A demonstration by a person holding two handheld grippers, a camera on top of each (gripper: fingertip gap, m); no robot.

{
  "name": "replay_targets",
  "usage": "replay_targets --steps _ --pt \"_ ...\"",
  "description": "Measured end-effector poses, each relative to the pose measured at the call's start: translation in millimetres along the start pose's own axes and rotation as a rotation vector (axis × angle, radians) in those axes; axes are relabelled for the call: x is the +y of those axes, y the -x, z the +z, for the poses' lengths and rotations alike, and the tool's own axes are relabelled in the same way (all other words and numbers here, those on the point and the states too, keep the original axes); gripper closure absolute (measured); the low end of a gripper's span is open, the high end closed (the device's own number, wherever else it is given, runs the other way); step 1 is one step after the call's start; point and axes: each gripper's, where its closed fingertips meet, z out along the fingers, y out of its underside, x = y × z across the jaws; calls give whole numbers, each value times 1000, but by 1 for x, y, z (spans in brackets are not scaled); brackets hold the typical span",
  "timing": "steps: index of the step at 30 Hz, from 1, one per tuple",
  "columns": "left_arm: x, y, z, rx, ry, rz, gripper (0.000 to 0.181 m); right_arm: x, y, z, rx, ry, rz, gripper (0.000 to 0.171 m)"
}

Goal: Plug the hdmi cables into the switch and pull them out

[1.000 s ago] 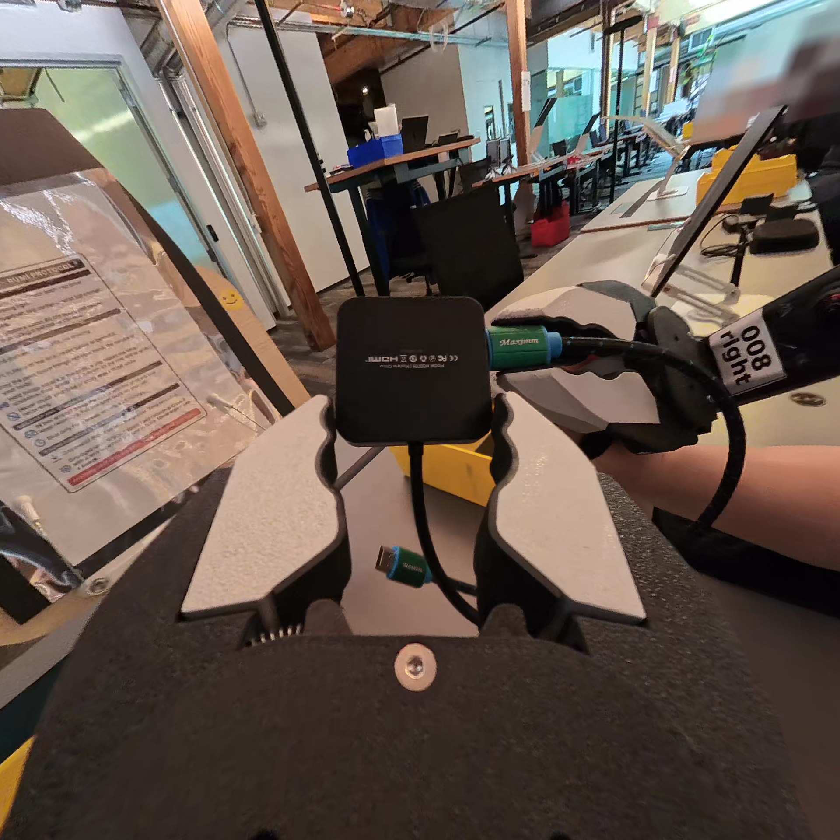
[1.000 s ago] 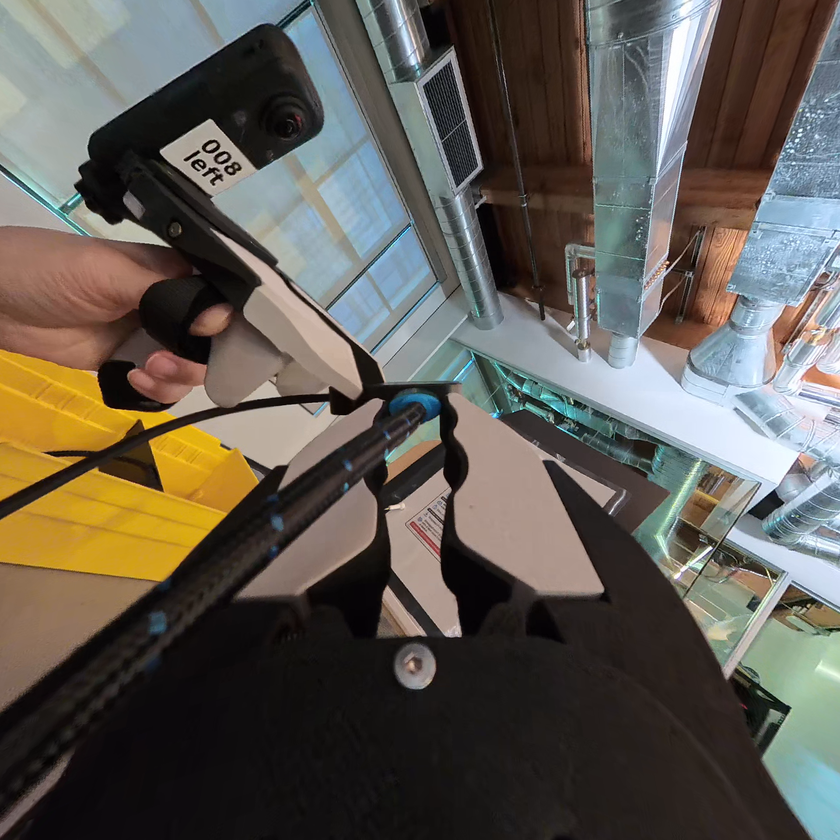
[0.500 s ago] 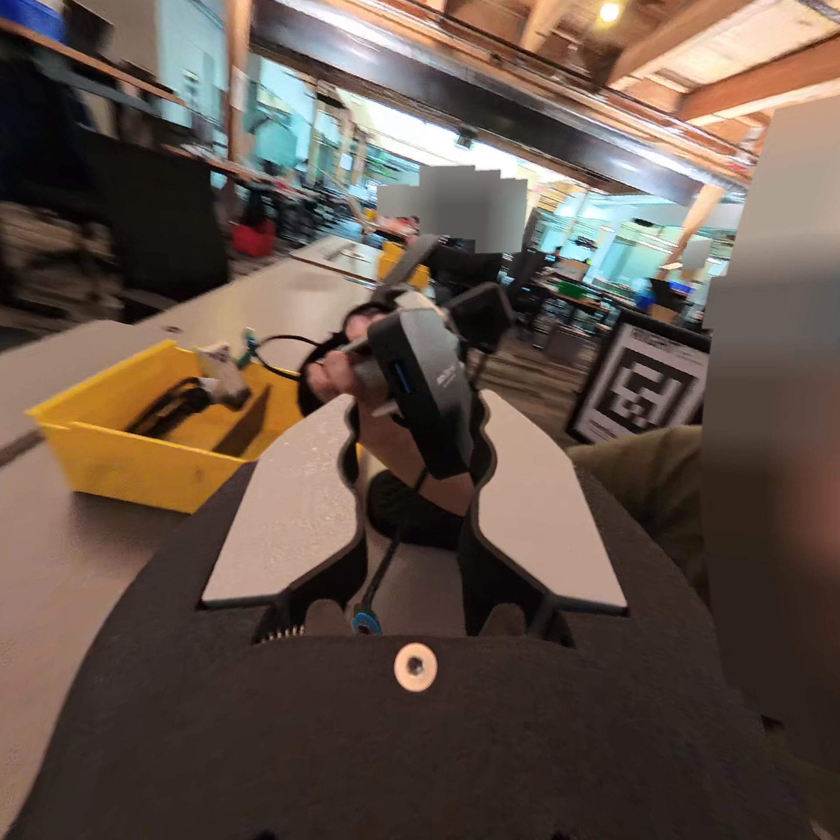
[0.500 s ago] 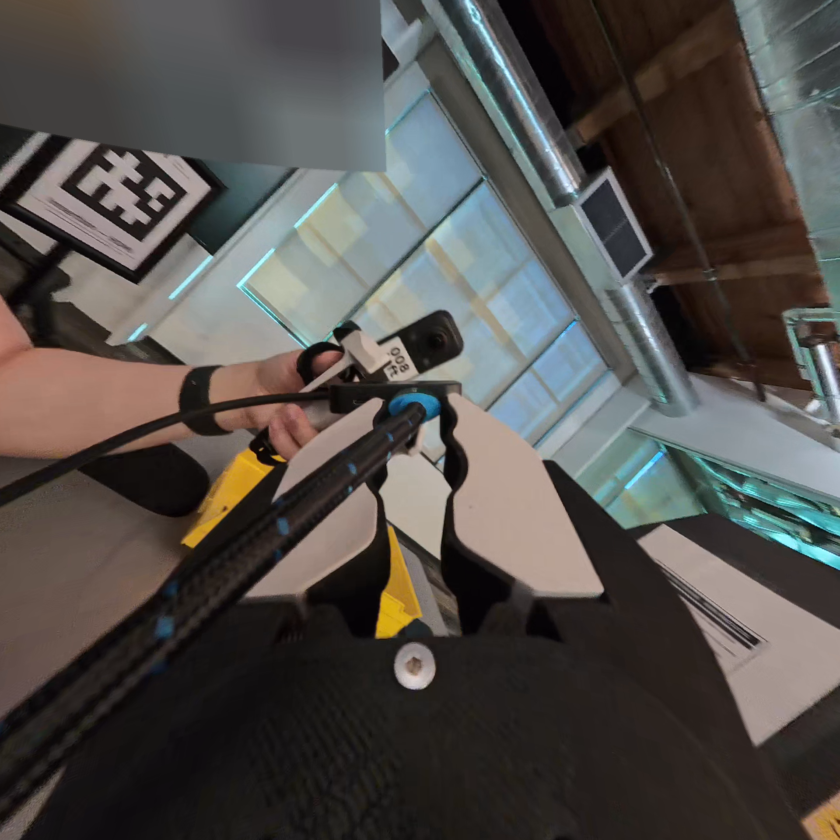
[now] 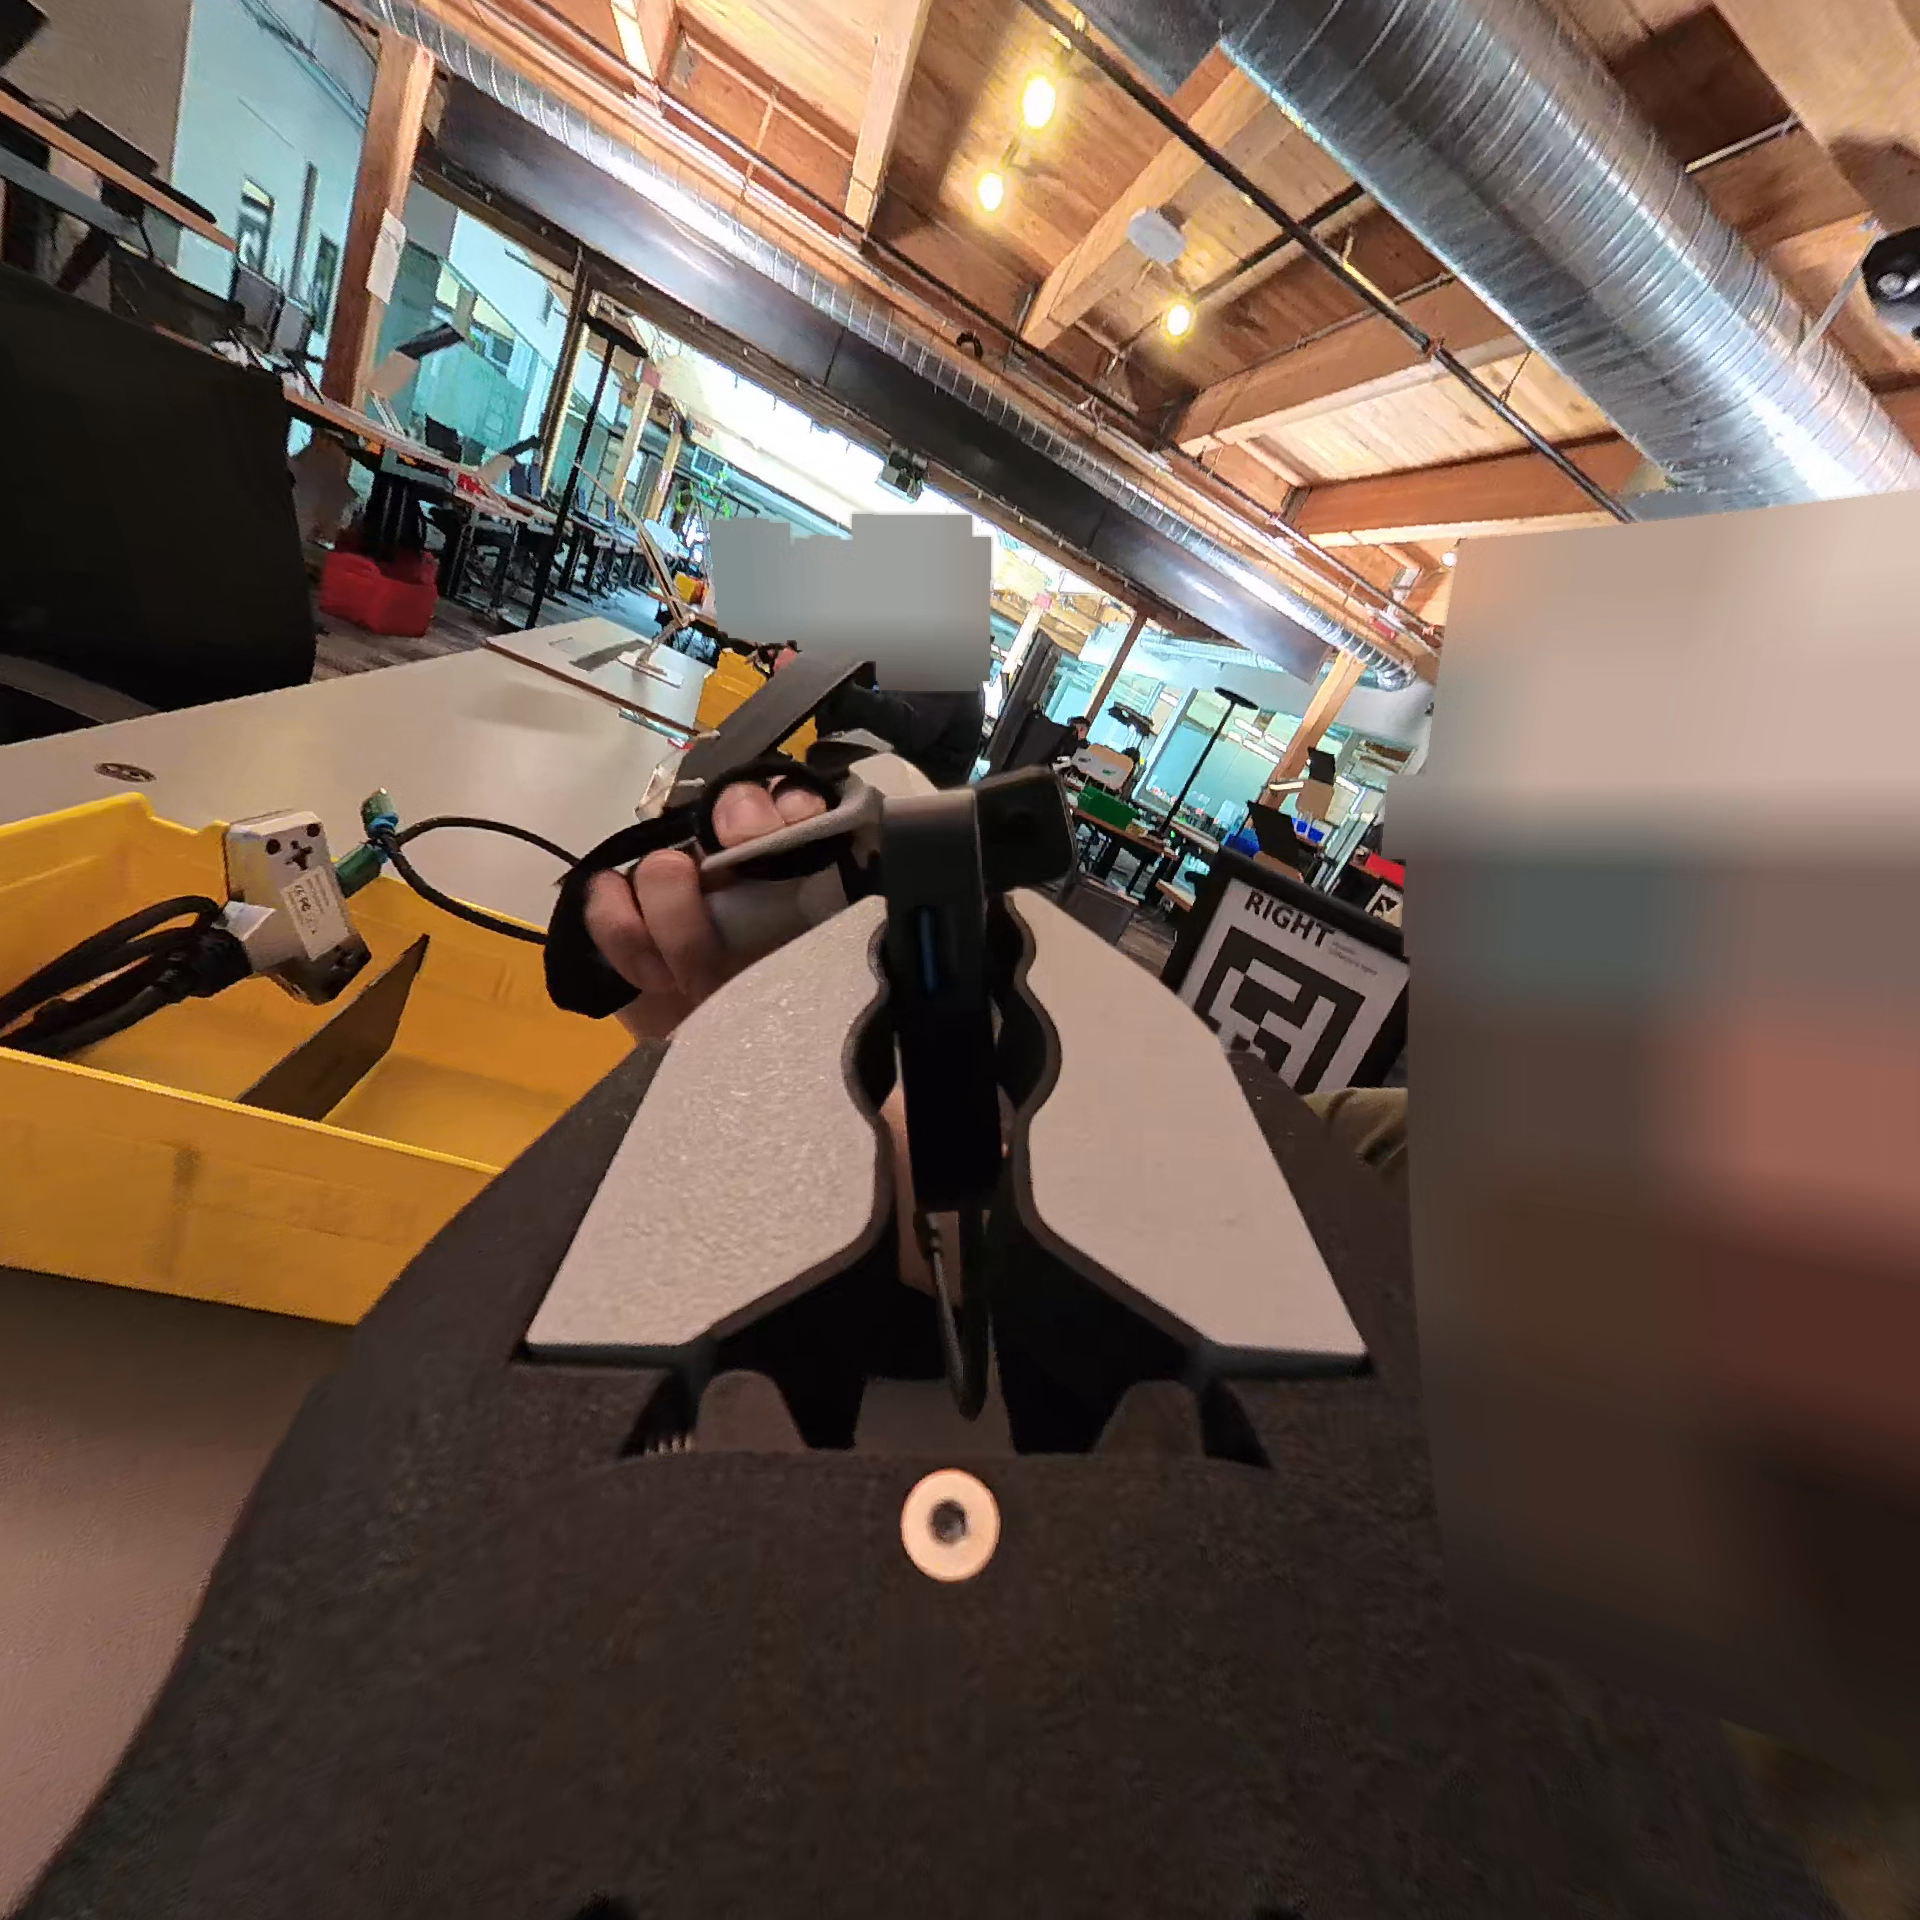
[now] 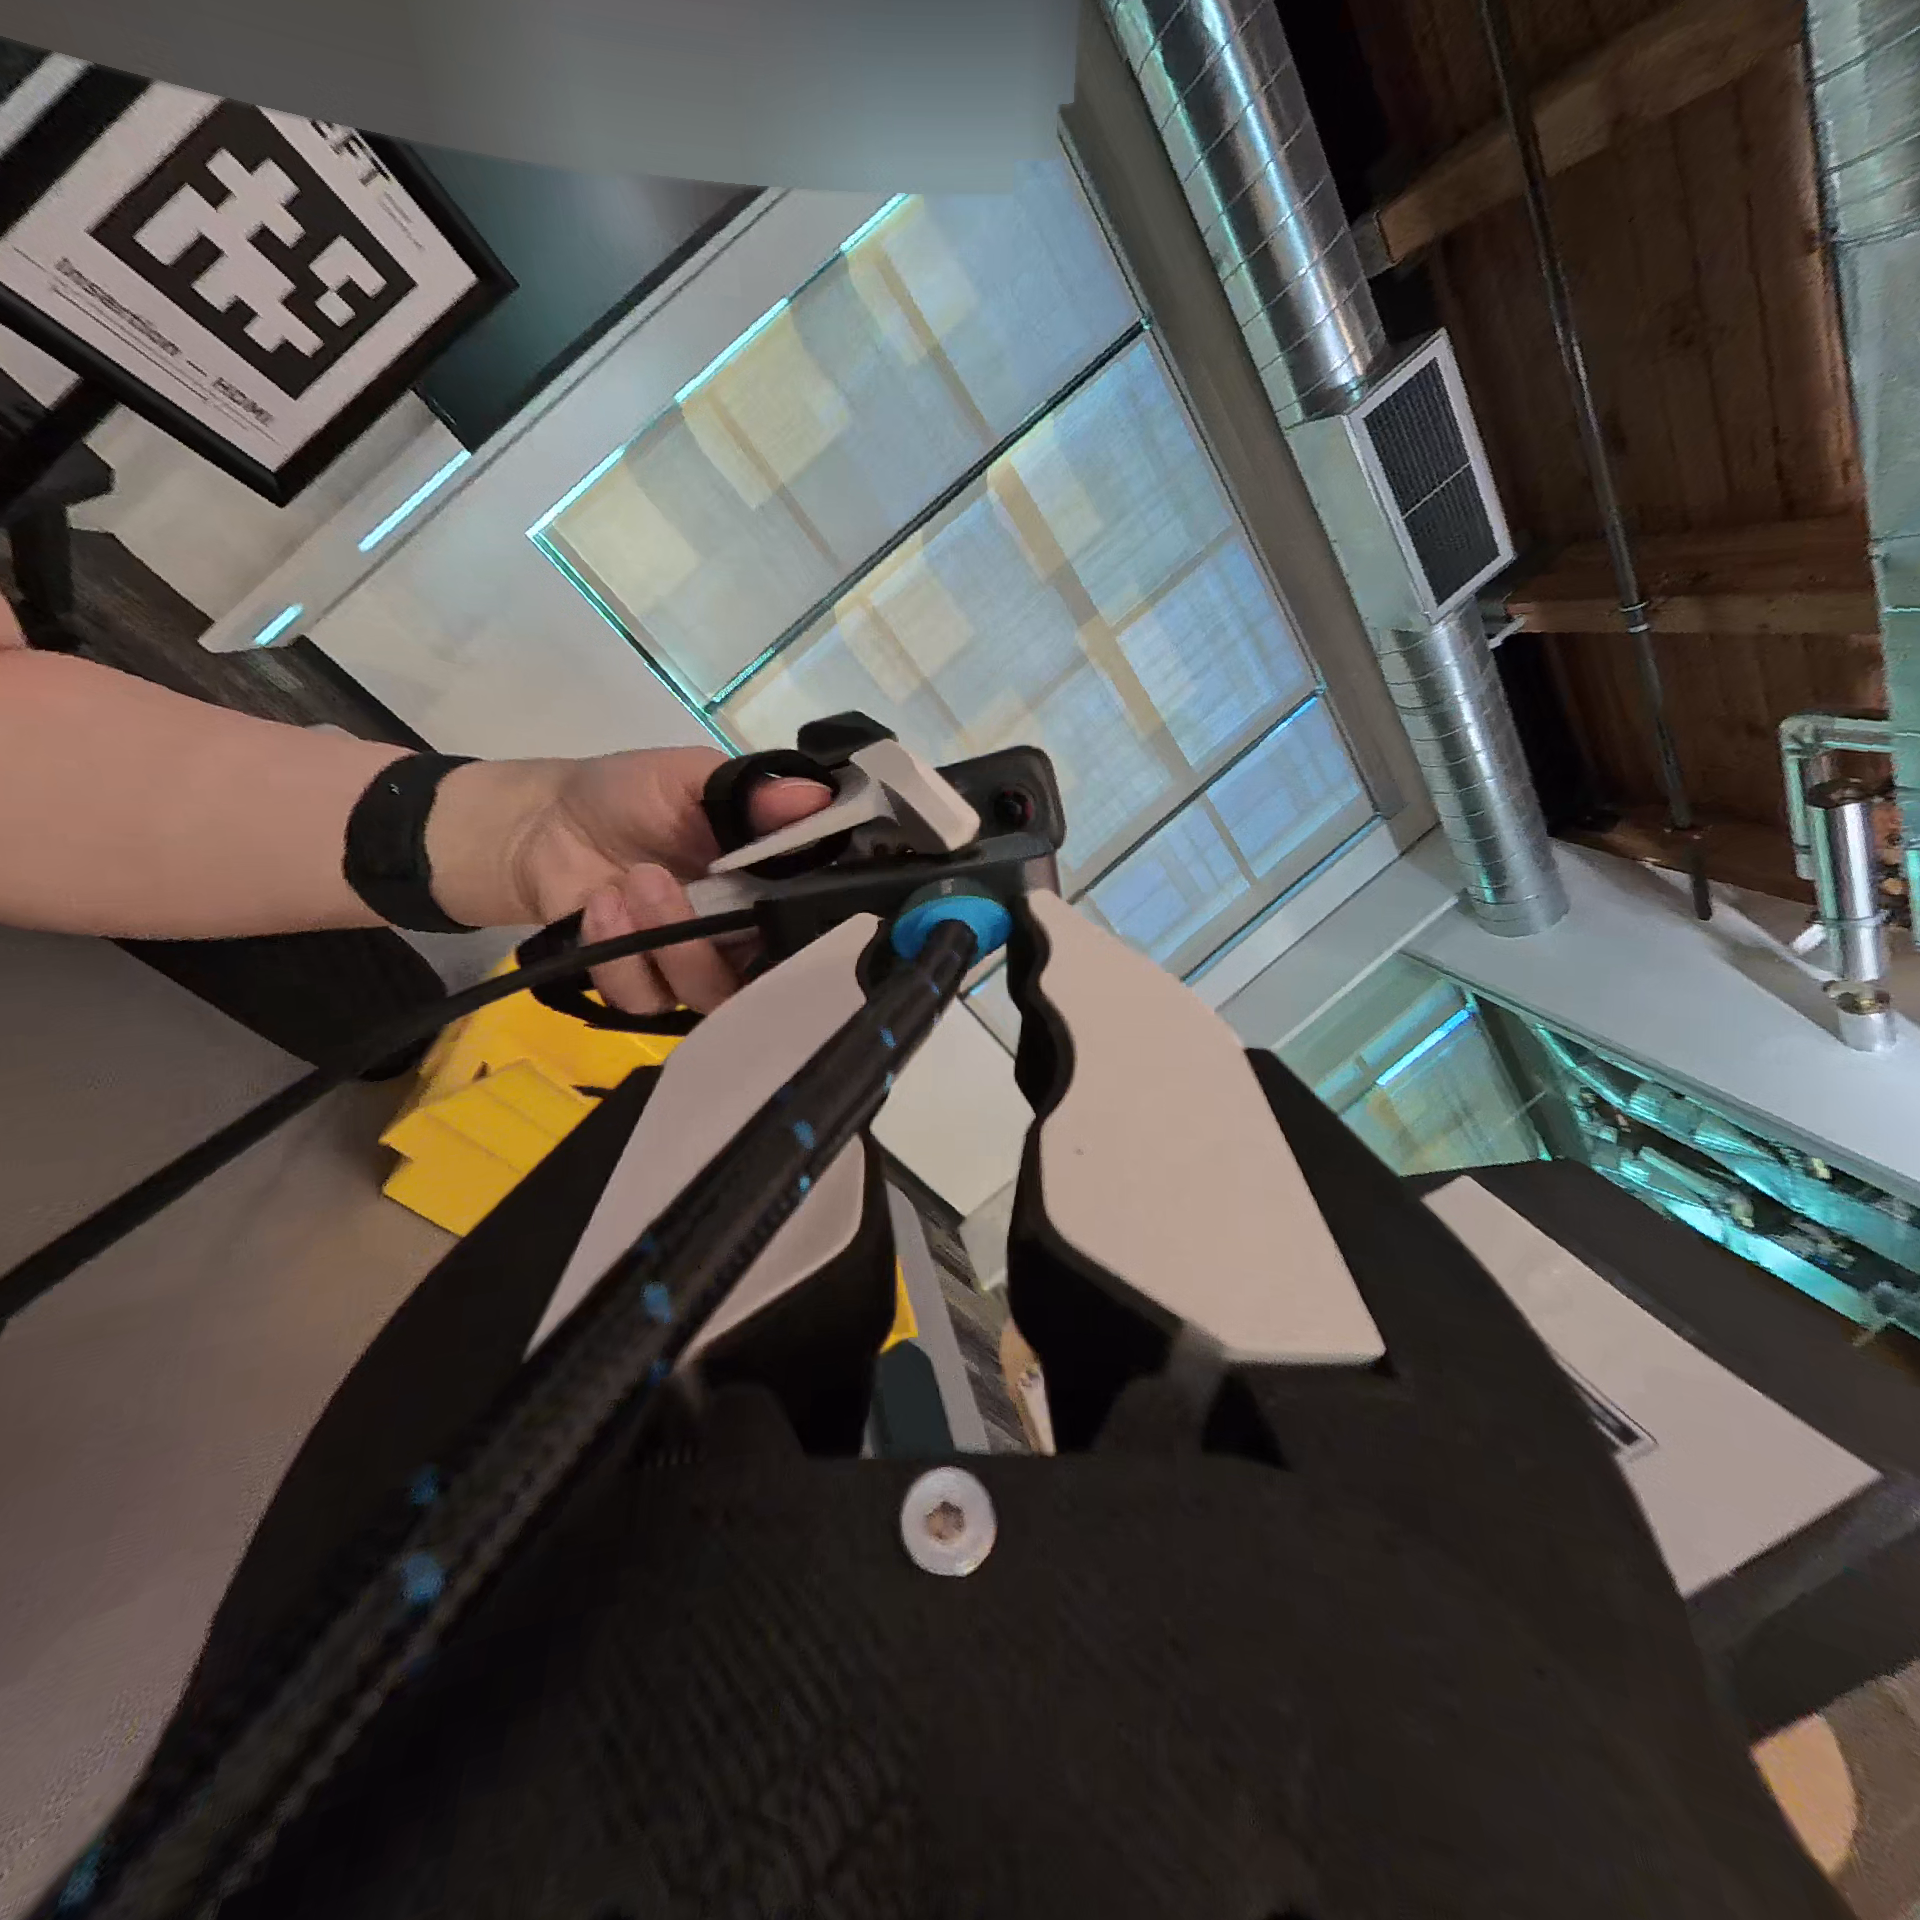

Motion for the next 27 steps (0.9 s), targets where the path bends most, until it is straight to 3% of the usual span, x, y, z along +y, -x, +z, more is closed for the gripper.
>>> replay_targets --steps 6,12,21,27 --pt "-5 3 -2 -2 -50 -24 167 4 -3 3 47 -3 15 150" --pt "7 -17 2 68 84 1 161 -14 -1 2 -40 -71 118 150" --pt "22 -12 1 34 178 9 165 -12 5 0 -88 -14 55 150" --pt "23 -2 4 7 150 -17 167 -1 1 -4 -56 38 14 150"
